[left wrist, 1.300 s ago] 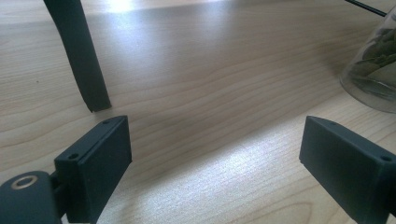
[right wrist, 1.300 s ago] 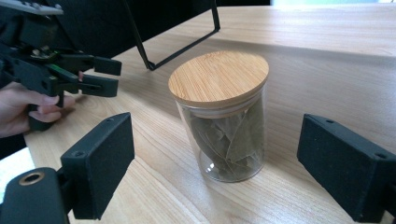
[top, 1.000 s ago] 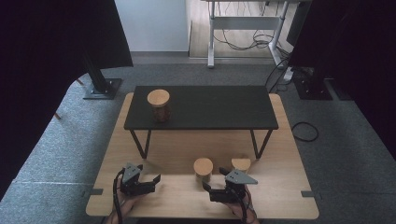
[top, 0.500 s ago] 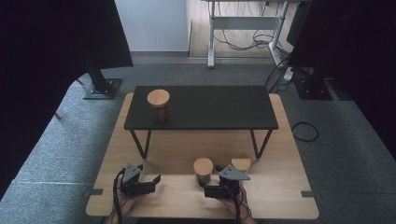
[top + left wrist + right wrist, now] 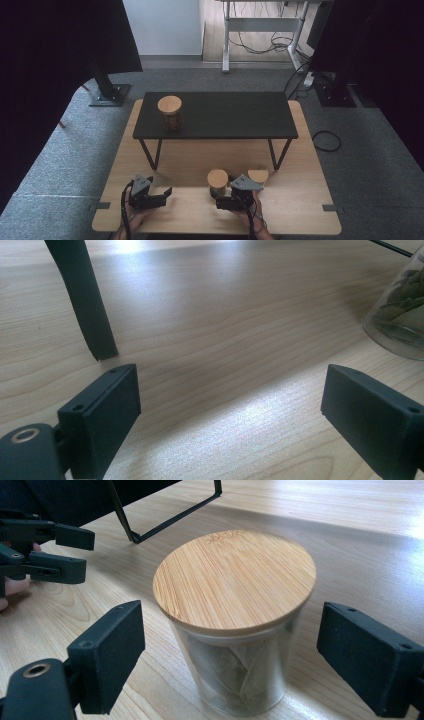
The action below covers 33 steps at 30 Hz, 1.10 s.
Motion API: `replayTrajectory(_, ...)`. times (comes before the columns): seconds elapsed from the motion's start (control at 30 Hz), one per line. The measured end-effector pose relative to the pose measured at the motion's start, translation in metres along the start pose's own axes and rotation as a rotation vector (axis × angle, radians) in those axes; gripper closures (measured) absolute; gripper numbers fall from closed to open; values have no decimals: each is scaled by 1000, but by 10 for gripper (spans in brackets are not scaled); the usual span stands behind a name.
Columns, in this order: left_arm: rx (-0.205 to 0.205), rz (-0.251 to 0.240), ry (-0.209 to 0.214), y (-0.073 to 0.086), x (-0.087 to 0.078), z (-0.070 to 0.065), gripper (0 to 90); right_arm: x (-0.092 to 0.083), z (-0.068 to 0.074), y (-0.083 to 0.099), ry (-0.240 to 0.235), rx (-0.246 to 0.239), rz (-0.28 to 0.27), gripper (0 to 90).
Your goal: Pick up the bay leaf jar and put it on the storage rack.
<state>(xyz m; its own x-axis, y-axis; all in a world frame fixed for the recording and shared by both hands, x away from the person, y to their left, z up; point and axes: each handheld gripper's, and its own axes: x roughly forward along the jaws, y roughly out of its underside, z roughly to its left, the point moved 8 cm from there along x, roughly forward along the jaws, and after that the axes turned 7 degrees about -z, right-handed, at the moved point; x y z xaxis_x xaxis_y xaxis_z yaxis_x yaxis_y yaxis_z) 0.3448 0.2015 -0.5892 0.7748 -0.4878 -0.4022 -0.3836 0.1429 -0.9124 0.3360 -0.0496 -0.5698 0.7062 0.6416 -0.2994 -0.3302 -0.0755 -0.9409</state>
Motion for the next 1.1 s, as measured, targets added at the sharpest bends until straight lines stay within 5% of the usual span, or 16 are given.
replayTrajectory(0.7, -6, 0, 1, 0, 0, 0, 85, 21, -1, 0, 45, -9, 44, 161)
replayTrajectory(1.1, -2, 1, -2, 0, 0, 0, 85, 26, 0, 3, 77, -71, 74, 241)
